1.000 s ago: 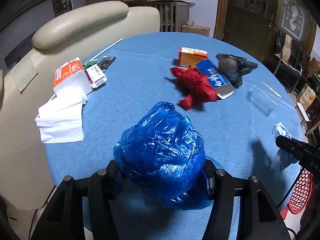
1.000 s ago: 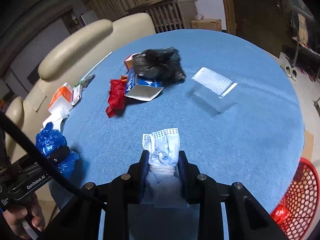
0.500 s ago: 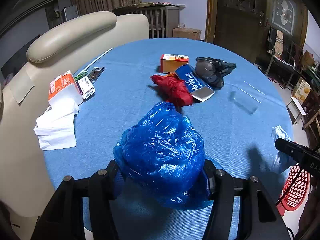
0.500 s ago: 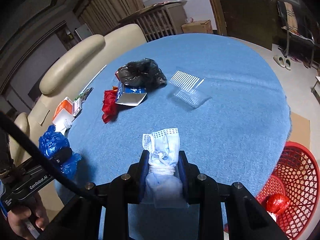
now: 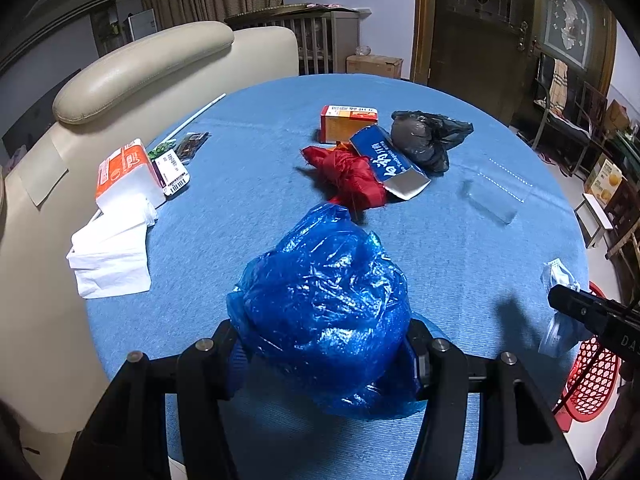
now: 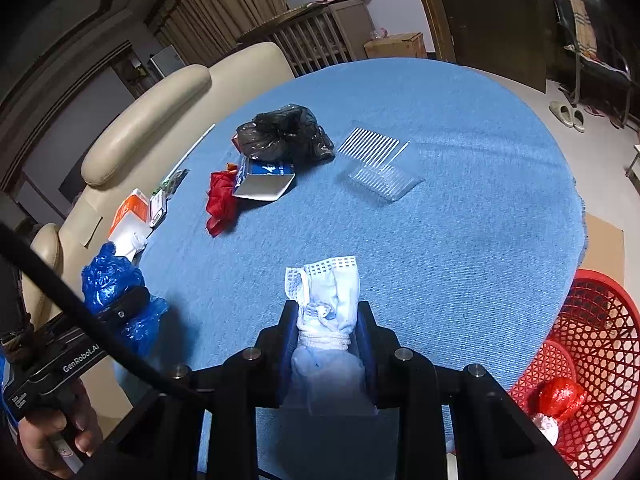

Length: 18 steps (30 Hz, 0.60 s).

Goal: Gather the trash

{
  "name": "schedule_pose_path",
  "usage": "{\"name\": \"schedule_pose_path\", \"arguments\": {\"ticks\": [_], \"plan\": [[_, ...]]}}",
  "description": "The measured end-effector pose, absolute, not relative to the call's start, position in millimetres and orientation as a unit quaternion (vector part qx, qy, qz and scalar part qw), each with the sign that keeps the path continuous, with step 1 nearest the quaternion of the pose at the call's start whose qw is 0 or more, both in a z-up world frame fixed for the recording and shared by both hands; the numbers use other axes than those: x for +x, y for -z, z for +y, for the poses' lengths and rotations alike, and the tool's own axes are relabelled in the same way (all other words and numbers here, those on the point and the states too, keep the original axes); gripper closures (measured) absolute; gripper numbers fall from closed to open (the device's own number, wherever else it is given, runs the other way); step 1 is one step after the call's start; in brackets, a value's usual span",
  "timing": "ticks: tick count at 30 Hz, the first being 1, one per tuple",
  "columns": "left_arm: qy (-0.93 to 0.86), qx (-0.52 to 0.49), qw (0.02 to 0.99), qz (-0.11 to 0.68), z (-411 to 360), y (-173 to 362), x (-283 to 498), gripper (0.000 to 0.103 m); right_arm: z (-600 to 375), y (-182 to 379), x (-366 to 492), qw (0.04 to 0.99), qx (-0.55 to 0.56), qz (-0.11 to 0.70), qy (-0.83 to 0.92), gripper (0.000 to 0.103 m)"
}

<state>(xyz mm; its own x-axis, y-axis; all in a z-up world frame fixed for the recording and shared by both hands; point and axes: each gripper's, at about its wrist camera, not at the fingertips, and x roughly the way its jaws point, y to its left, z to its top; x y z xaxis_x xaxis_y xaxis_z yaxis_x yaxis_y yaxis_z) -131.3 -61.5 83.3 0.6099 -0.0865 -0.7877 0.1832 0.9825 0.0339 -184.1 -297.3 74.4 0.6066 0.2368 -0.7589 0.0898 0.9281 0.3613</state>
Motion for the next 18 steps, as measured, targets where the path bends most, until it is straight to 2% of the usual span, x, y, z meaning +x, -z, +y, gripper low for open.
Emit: {"name": "schedule_pose_path", "arguments": {"ticks": [18], "plan": [[0.056,0.042,0.892,0.446,-40.5,-71.9,-113.3,0.042,-283.0,-66.0,-167.7,0.869,0.178,0.459,-0.055,0.073]]}}
